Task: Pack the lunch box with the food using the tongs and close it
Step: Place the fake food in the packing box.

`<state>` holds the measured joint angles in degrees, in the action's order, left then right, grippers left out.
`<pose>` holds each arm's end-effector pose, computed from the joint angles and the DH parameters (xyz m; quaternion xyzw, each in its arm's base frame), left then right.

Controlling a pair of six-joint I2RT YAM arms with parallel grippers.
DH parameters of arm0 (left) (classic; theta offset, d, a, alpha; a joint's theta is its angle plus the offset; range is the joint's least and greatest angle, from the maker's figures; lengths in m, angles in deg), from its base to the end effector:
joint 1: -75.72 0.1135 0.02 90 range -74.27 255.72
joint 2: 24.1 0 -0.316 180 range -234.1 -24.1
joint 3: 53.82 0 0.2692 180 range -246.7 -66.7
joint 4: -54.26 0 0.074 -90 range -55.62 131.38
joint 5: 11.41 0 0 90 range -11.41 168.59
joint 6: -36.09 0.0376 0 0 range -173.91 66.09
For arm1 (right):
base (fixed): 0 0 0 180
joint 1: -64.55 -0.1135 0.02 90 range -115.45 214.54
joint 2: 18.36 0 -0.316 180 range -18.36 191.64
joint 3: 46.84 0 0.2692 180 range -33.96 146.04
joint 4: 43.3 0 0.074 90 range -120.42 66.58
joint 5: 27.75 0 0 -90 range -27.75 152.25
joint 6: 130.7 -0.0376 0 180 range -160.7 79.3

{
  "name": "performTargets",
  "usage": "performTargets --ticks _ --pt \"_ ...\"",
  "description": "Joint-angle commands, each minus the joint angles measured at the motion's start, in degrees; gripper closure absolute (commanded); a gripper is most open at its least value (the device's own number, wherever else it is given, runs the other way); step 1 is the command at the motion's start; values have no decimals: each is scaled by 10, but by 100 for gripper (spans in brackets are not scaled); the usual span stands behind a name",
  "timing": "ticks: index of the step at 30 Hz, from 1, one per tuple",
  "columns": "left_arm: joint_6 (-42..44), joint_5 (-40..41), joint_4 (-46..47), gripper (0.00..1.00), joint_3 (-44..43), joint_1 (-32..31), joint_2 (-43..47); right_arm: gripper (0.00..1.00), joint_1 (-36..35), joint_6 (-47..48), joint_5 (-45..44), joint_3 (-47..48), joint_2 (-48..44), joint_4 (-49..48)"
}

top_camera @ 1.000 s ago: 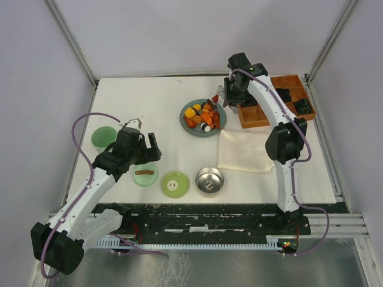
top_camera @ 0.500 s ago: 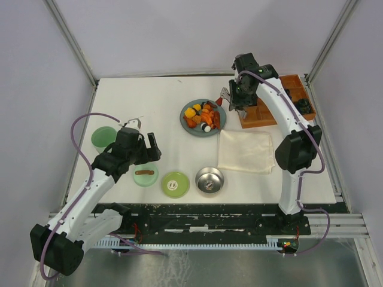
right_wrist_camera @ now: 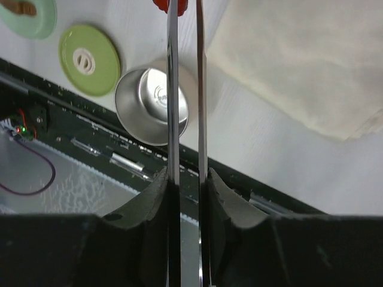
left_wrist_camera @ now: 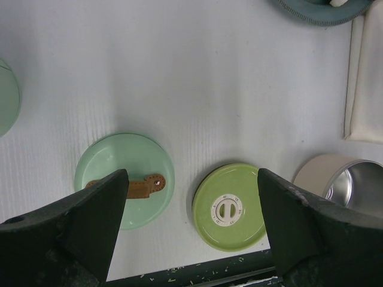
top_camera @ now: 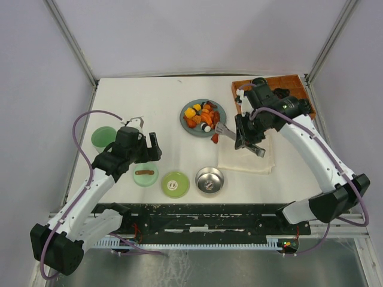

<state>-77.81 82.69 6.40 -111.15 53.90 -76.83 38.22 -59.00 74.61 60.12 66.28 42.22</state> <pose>0.1664 -0.0637 0.3101 -0.0308 0.9170 -0.1237 0.3780 0.2558 0.1356 0.4315 -0.0926 0.9630 0.1844 0.1734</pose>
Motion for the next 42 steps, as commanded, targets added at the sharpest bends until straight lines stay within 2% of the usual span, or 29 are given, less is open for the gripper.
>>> performTargets --ticks 1,10,16,23,33,42 --pt "37 4 33 6 -19 3 6 81 -36 -26 58 -74 -58 5" --pt "33 7 31 6 -17 2 13 81 -110 -68 66 -194 -81 -23" --pt "30 3 30 6 -15 2 14 80 -160 -91 73 -226 -50 -79" --pt "30 0 31 6 -14 2 11 79 -178 -94 83 -235 -10 -104" --pt "29 -2 30 6 -13 2 6 63 -180 -102 109 -253 -24 -136" --pt "29 -5 31 6 -14 3 0 55 -179 -116 126 -266 -54 -153"
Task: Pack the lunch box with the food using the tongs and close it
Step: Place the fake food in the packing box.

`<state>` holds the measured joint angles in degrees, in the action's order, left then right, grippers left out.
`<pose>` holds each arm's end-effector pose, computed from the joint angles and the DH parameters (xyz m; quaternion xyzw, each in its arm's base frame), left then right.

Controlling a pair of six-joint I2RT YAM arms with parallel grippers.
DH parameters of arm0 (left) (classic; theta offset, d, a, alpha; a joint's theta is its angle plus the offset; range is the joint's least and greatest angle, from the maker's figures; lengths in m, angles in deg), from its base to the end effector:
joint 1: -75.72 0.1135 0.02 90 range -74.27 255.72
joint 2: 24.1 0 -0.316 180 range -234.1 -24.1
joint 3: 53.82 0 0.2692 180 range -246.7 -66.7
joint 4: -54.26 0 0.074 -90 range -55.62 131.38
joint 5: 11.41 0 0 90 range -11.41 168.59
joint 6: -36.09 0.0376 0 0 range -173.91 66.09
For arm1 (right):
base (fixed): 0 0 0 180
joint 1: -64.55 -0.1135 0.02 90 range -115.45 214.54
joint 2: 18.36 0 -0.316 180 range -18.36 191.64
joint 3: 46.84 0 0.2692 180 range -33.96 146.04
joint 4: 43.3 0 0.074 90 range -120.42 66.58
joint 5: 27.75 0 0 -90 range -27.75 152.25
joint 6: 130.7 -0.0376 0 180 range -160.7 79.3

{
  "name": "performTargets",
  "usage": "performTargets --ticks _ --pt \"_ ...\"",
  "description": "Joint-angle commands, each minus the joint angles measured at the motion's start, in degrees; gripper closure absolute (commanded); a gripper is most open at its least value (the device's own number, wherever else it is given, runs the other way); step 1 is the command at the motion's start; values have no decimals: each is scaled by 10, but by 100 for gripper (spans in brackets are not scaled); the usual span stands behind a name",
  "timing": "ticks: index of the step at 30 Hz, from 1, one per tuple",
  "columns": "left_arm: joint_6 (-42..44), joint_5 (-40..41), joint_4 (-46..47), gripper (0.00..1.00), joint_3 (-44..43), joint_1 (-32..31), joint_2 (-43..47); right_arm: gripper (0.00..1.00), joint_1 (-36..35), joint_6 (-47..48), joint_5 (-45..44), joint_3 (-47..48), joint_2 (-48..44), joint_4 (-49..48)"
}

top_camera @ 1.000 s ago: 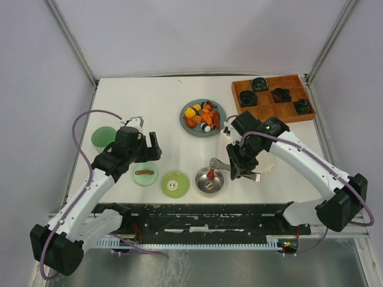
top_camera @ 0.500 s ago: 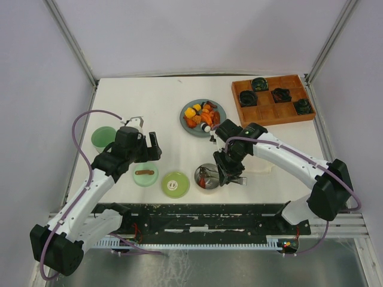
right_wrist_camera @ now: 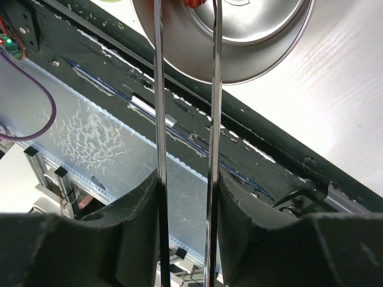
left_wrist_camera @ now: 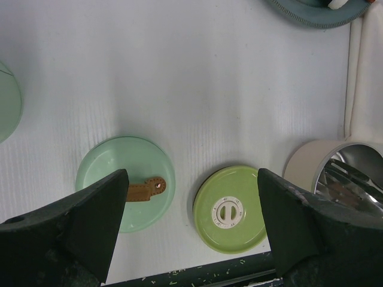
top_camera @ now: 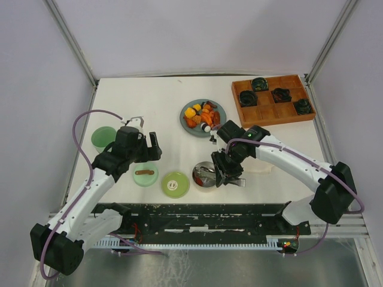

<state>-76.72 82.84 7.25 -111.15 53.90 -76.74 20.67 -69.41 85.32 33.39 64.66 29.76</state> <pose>0.1672 -0.0639 0.3116 -0.0229 0.9139 -0.1220 0.3865 0.1895 0.2026 0.3088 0.1528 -0.9606 -0.2314 0.0202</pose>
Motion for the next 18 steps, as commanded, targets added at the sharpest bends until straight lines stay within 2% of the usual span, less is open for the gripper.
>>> performTargets --ticks 1,7,11,14,18 --pt "18 -7 21 6 -13 2 -1 55 -4 -14 21 1 -42 -30" --pt "17 -6 22 6 -13 2 0 55 -3 -24 14 1 -78 -20" --pt "17 -3 21 6 -14 2 2 56 -1 -20 -20 27 -107 20" --pt "17 0 21 6 -15 2 4 56 8 -11 -74 67 -122 49" --pt "16 1 22 6 -15 2 9 57 45 1 -214 135 -114 80"
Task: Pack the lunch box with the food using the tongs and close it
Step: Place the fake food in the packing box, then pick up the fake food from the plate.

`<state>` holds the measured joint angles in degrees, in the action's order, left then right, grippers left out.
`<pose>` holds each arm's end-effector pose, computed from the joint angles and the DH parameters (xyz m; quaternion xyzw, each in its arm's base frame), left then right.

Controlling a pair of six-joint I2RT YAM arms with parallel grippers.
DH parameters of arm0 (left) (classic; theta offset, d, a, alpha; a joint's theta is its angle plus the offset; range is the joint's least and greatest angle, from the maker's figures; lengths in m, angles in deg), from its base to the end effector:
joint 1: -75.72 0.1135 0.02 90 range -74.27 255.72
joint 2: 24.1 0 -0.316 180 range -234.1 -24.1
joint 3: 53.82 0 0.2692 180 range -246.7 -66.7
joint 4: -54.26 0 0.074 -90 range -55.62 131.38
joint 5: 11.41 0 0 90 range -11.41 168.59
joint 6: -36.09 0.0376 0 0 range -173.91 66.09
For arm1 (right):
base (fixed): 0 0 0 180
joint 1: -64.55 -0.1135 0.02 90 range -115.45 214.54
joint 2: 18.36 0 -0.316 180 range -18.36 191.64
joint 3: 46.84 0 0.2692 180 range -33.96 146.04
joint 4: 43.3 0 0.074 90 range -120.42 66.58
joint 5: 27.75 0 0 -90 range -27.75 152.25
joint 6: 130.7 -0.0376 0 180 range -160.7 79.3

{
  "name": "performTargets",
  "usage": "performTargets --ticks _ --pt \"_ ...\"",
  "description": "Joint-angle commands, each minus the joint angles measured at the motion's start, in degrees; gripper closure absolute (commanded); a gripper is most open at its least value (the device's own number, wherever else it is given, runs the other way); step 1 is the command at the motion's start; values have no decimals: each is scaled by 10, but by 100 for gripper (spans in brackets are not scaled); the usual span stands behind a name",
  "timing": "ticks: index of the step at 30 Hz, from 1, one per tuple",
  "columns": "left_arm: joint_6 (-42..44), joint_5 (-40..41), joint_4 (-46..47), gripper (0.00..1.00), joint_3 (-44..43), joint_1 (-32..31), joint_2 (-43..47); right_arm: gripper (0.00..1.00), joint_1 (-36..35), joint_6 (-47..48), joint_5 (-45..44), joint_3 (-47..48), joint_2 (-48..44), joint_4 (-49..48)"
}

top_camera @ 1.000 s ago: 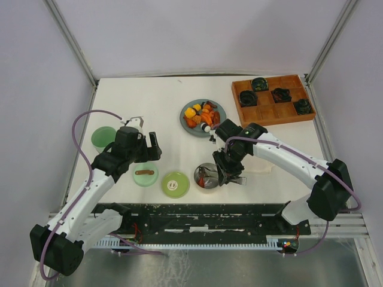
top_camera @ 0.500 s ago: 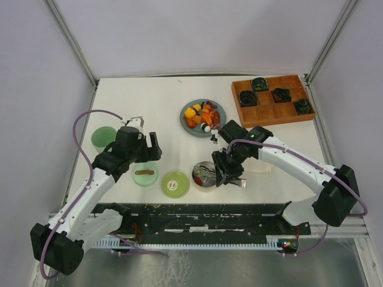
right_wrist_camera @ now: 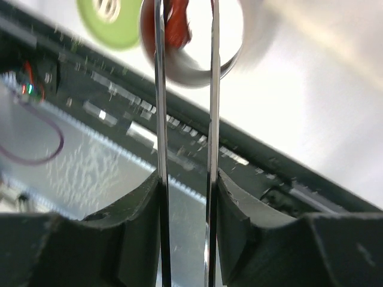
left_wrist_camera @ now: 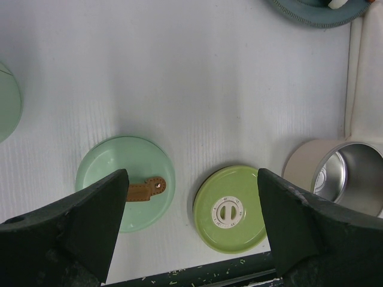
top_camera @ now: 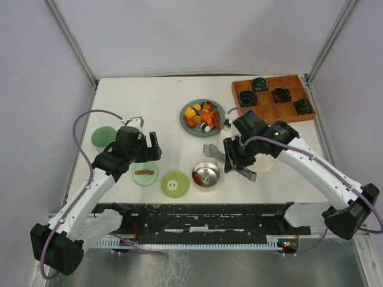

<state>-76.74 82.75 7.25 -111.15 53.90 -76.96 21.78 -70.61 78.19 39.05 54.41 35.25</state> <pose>0.1679 -0.0643 0.3110 -0.0227 0.9147 -0.1220 0.3846 0.1650 0.1667 0.3762 -0.1377 0.9583 0.2340 0.0895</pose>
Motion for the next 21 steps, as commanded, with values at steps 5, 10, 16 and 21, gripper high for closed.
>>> performTargets --ticks 5,10,16,21 --pt "16 6 21 6 -15 2 15 57 92 35 -243 154 48 6" --pt "15 8 21 6 -13 2 23 57 134 99 -220 232 153 -30" --pt "14 10 22 6 -13 2 26 57 149 192 -234 324 275 -40" --pt "13 10 22 6 -12 2 28 57 154 260 -205 385 360 -37"
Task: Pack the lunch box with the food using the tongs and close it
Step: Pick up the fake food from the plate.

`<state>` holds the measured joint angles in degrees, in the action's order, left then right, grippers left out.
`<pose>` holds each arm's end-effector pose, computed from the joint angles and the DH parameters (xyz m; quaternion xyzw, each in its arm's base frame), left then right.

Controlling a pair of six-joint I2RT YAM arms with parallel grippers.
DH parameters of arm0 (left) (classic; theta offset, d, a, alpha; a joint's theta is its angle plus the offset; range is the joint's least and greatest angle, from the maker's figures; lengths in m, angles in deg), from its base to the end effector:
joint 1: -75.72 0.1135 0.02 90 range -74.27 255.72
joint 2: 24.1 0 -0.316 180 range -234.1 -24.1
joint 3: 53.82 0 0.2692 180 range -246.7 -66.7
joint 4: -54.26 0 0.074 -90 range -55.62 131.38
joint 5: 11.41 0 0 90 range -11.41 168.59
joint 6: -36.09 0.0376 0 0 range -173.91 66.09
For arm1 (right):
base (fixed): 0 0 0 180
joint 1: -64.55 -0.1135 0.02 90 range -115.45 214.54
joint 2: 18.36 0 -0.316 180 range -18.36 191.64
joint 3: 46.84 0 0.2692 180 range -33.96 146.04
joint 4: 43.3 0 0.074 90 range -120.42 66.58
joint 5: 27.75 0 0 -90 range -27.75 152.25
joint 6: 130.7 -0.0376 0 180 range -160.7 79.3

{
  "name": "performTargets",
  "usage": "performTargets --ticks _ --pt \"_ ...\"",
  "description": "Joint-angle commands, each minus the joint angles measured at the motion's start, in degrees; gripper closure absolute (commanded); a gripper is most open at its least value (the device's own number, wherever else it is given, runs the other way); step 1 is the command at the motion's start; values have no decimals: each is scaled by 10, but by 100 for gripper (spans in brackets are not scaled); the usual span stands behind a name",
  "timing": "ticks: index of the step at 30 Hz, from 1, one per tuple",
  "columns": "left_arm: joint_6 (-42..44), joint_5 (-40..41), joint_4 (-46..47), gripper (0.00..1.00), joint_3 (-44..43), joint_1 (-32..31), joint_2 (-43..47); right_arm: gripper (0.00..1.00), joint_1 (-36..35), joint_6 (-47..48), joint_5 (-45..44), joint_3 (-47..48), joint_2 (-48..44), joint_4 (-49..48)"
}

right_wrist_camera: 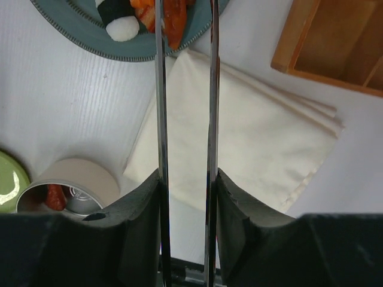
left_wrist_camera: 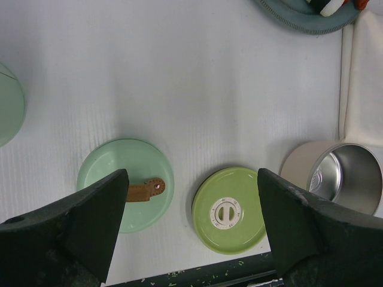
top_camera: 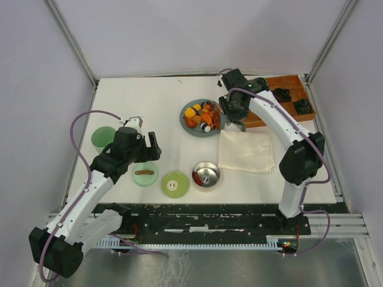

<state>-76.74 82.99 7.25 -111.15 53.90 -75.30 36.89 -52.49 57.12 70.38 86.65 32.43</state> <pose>0.1626 -0.0620 0.3156 -0.0240 0.9087 -0.1255 0.3975 0.3688 0.1895 0.3759 -0.1241 0.9645 0.0362 0.2301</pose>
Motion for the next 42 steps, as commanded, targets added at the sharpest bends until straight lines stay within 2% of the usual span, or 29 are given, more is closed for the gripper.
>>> performTargets --ticks 1,9,19,42 --pt "13 8 22 6 -13 2 12 57 2 88 3 82 52 -10" --pt "13 9 21 6 -13 2 10 57 5 136 -28 149 135 -11" --pt "12 7 21 6 -13 2 9 57 13 162 -62 180 172 -7" --pt "13 3 22 6 -12 2 9 56 21 178 -33 247 234 32"
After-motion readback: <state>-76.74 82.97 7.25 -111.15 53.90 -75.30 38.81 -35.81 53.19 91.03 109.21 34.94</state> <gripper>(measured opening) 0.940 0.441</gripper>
